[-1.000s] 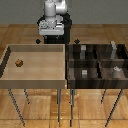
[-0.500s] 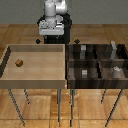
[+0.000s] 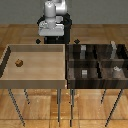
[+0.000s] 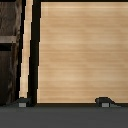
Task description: Place the loaf of bread into the appropriate compartment.
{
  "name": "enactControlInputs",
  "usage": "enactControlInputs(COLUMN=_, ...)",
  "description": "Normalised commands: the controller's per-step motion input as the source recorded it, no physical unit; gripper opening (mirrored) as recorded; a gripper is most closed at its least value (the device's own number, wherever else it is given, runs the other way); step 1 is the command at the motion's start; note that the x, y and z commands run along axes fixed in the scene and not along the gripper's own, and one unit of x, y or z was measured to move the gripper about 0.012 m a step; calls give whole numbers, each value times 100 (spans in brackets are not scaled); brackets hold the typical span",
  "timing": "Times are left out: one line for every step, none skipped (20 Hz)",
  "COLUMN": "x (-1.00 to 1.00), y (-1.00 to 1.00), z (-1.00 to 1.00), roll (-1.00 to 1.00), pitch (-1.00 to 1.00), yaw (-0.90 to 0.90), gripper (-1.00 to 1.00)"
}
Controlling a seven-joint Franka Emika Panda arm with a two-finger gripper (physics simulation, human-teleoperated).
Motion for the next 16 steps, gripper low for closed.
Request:
enactControlInputs(x=100, y=0, z=0, roll=0, pitch=0, yaw=0, gripper=100)
enactControlInputs(x=100, y=0, z=0, roll=0, pitch=0, yaw=0, gripper=100)
enactControlInputs(x=100, y=0, z=0, roll=0, pitch=0, yaw=0, gripper=100)
enactControlInputs(x=100, y=0, z=0, roll=0, pitch=0, yaw=0, gripper=100)
enactControlInputs(x=0, y=0, z=0, roll=0, pitch=0, yaw=0, gripper=100)
enactControlInputs(x=0, y=-100, z=0, roll=0, pitch=0, yaw=0, gripper=100)
enactControlInputs(x=0, y=-100, z=0, roll=0, pitch=0, yaw=0, gripper=100)
enactControlInputs(x=0, y=-100, z=0, roll=0, pitch=0, yaw=0, gripper=100)
enactControlInputs(x=0, y=-100, z=0, roll=0, pitch=0, yaw=0, gripper=100)
enactControlInputs(x=0, y=-100, z=0, roll=0, pitch=0, yaw=0, gripper=100)
enactControlInputs(x=0, y=0, z=0, roll=0, pitch=0, yaw=0, gripper=100)
enactControlInputs(x=0, y=0, z=0, roll=0, pitch=0, yaw=0, gripper=100)
enactControlInputs(x=0, y=0, z=0, roll=0, pitch=0, yaw=0, gripper=100)
enactControlInputs(x=0, y=0, z=0, roll=0, pitch=0, yaw=0, gripper=100)
enactControlInputs(x=0, y=0, z=0, roll=0, pitch=0, yaw=0, gripper=100)
enactControlInputs(x=0, y=0, z=0, roll=0, pitch=0, yaw=0, gripper=100)
